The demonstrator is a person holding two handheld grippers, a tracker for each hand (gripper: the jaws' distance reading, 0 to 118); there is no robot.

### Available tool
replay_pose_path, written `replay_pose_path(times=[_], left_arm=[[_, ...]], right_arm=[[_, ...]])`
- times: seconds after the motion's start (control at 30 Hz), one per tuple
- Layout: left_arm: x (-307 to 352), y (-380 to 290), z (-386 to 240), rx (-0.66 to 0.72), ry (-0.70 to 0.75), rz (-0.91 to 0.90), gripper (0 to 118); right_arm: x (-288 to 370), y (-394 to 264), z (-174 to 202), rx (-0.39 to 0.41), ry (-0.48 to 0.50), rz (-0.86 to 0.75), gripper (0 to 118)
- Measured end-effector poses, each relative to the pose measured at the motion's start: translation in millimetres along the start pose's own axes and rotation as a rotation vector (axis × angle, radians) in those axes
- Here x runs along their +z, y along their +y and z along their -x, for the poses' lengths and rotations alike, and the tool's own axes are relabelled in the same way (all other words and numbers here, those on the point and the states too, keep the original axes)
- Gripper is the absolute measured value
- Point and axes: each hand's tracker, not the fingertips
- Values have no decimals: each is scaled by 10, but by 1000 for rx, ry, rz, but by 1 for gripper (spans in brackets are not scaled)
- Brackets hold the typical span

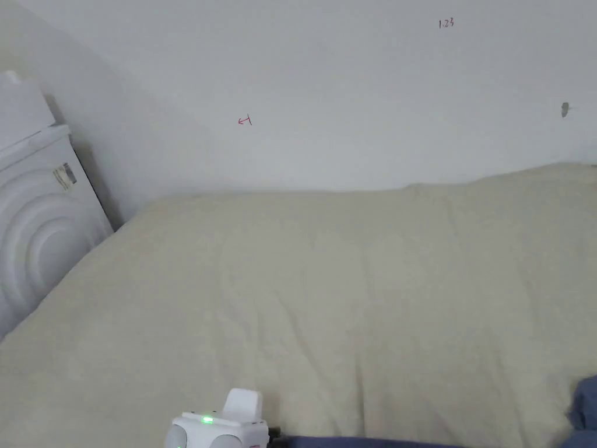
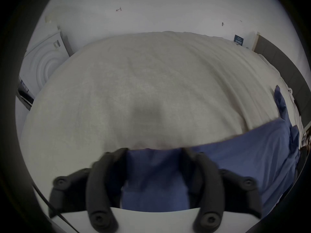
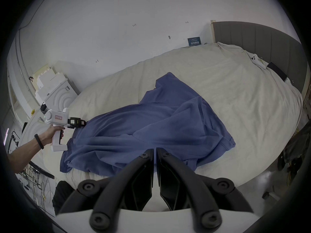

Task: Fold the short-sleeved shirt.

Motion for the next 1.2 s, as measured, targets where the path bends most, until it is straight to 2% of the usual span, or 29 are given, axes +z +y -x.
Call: replay_pose_path(times=[0.07, 0.13, 0.17, 0.23, 0.27, 0.3, 0.33, 0.4, 0.5, 0.57, 0.6, 0.67, 0.7, 0.73, 0.8, 0.83, 0.9, 0.97, 1.0, 1.13, 1.2], left_arm=[[-2, -38, -85, -20, 1, -1, 28], [-3, -64, -179, -59, 58, -19, 23], [-8, -69, -227, -62, 75, -23, 23], [-60, -99, -277, -102, 94, -24, 23], [-73, -95, -275, -93, 92, -21, 23], [-78, -82, -257, -80, 90, -18, 23], [-86, -61, -221, -36, 79, -6, 23], [-72, -18, -188, -31, 67, 9, 23], [-90, 4, -170, -14, 29, 42, 23], [-81, 27, -185, -18, 30, 53, 23], [-78, 35, -184, -17, 30, 57, 23], [-90, 40, -201, -18, 31, 68, 23], [-91, 37, -206, -22, 34, 68, 23], [-87, 25, -216, -28, 38, 63, 23], [-70, -16, -227, -30, 41, 47, 23], [-35, -22, -210, -26, 40, 37, 23], [162, -21, -120, 20, 19, -7, 20], [507, -107, -1, 115, -114, -84, 13], [666, -173, 50, 135, -152, -117, 13], [1334, -563, 243, 123, -226, -246, 12], [1606, -826, 323, 154, -267, -256, 11]], right_arm=[[-76, 77, -42, -1, 0, -7, 6], [-139, 265, -57, 16, -20, -39, 8], [-190, 407, -80, 27, -29, -72, 13], [-383, 748, -179, 45, -18, -60, 46], [-548, 964, -233, 88, -32, -20, 58], [-709, 1125, -303, 118, -40, -23, 64], [-929, 1334, -375, 140, -59, 9, 65], [-1404, 1691, -489, 173, -105, 117, 65], [-2124, 2025, -672, 183, -183, 266, 65], [-2526, 2072, -776, 211, -235, 332, 64], [-2648, 2065, -814, 202, -251, 366, 51], [-2740, 1998, -831, 191, -245, 394, 47], [-2669, 1972, -781, 228, -254, 358, 28], [-2605, 1967, -736, 267, -246, 339, 0], [-2561, 1960, -712, 295, -171, 351, 0], [-2483, 1959, -680, 303, -239, 330, 0], [-2325, 2010, -699, 304, -211, 301, 0], [-2013, 2032, -684, 223, -146, 235, 0], [-1848, 2026, -699, 164, -74, 228, 0], [-1010, 1787, -616, 119, -8, 92, 0], [-647, 1592, -666, 51, 16, 48, 0]])
